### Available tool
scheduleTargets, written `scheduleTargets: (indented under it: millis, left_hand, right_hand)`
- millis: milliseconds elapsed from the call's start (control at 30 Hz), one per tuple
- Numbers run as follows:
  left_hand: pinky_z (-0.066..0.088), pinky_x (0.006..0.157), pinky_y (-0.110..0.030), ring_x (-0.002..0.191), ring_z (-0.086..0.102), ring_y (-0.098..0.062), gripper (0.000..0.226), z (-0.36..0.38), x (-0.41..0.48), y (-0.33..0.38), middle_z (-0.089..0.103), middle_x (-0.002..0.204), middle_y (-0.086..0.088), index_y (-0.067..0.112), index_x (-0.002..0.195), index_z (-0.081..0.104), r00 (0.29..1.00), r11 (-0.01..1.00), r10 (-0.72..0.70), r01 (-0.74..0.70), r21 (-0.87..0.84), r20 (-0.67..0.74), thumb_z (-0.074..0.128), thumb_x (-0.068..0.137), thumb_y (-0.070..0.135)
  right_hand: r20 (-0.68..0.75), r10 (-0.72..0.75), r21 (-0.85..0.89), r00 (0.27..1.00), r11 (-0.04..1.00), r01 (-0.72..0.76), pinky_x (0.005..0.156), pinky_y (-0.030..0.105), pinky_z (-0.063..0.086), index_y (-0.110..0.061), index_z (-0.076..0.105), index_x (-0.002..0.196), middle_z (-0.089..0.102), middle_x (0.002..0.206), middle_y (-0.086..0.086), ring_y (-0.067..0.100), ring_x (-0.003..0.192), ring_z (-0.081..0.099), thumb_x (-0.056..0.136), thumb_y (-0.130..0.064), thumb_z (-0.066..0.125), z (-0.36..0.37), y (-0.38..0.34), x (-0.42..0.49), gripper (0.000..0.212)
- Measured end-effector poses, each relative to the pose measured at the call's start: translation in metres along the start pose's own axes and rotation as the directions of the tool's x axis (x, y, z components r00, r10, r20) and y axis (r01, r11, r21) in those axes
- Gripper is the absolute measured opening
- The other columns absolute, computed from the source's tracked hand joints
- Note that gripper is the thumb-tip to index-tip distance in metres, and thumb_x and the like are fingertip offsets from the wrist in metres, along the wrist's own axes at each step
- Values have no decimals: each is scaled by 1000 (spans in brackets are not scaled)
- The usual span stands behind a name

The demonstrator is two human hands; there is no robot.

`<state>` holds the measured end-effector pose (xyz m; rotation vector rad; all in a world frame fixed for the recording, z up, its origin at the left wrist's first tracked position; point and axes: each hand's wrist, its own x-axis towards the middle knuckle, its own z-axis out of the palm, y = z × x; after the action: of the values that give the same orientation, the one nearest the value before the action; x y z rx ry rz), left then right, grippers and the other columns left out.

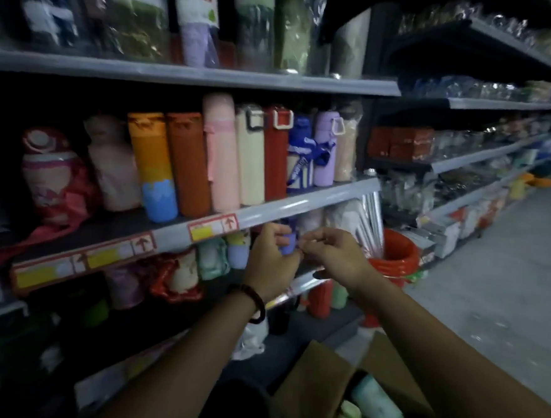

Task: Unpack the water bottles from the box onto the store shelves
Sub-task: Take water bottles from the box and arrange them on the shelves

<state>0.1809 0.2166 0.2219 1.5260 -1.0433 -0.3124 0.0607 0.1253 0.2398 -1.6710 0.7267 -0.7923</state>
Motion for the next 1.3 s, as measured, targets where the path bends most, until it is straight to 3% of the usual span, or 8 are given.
scheduleTargets:
  millis: [67, 233, 367, 600, 833, 1000, 1133, 1300]
  left_hand:
    - [57, 79, -27, 92, 65, -14, 36, 31, -5, -10, 62, 110, 1, 19, 118, 54, 996, 999, -50, 50, 2, 73, 76, 90, 18]
    - [60, 88, -54, 97, 68, -21, 41, 107, -25, -43, 66, 110, -1, 25, 114, 53, 947, 978, -201, 208, -1, 252, 79, 82, 25]
    - [54, 85, -38, 106, 60, -20, 54, 161, -51, -73, 56, 126, -8, 12, 131, 47, 855, 948, -303, 315, 44, 421, 79, 88, 15]
    - [55, 95, -40, 115, 57, -19, 55, 226, -82, -154, 52, 127, 0, 22, 130, 44, 667, 892, -452, 328, 311, 592, 80, 88, 28]
    - [57, 93, -43, 111, 54, -22, 48, 277, -95, -208, 40, 135, -1, 29, 124, 44, 545, 812, -508, 45, 582, 667, 78, 91, 30]
    - [49, 106, -43, 125, 44, -25, 59, 319, -89, -236, 32, 149, -3, 26, 136, 46, 487, 722, -497, -227, 653, 719, 80, 89, 19]
    - [37, 115, -51, 138, 31, -36, 68, 348, -79, -249, 34, 149, -7, 26, 145, 41, 427, 541, -456, -564, 624, 781, 77, 88, 18]
    - [21, 122, -55, 148, 24, -38, 61, 377, -79, -274, 33, 159, -13, 26, 153, 38, 382, 325, -429, -780, 535, 818, 61, 97, 14]
  right_hand:
    - [-13, 68, 6, 998, 998, -67, 51, 22, 50, -7, 69, 107, 71, 82, 8, 18, 70, 68, 94, -17, 76, -25, 22, -11, 18]
    - [-97, 160, -11, 982, 987, -161, 54, 28, 47, -16, 67, 99, 70, 78, 7, 20, 65, 66, 91, -19, 78, -81, 90, -32, 14]
    - [-183, 247, -16, 951, 967, -255, 55, 28, 48, -6, 68, 106, 68, 85, 12, 20, 68, 65, 92, -13, 75, -114, 143, -57, 17]
    - [-278, 498, 97, 821, 865, -492, 55, 29, 46, 0, 64, 111, 65, 93, 19, 26, 69, 60, 93, -3, 72, -167, 239, -97, 19]
    - [-427, 589, 33, 686, 769, -639, 53, 28, 48, -3, 71, 112, 73, 85, 15, 26, 70, 66, 89, -16, 82, -239, 328, -124, 28]
    - [-583, 560, -133, 589, 650, -749, 70, 35, 54, -6, 69, 119, 70, 101, 11, 26, 86, 68, 89, -27, 80, -268, 377, -145, 38]
    - [-540, 636, -332, 551, 441, -834, 92, 41, 53, -18, 53, 134, 63, 126, 20, 39, 113, 61, 78, -53, 77, -278, 424, -157, 70]
    - [-505, 696, -186, 510, 489, -852, 77, 41, 60, -15, 60, 119, 69, 109, 13, 29, 95, 68, 48, -58, 79, -298, 513, -163, 85]
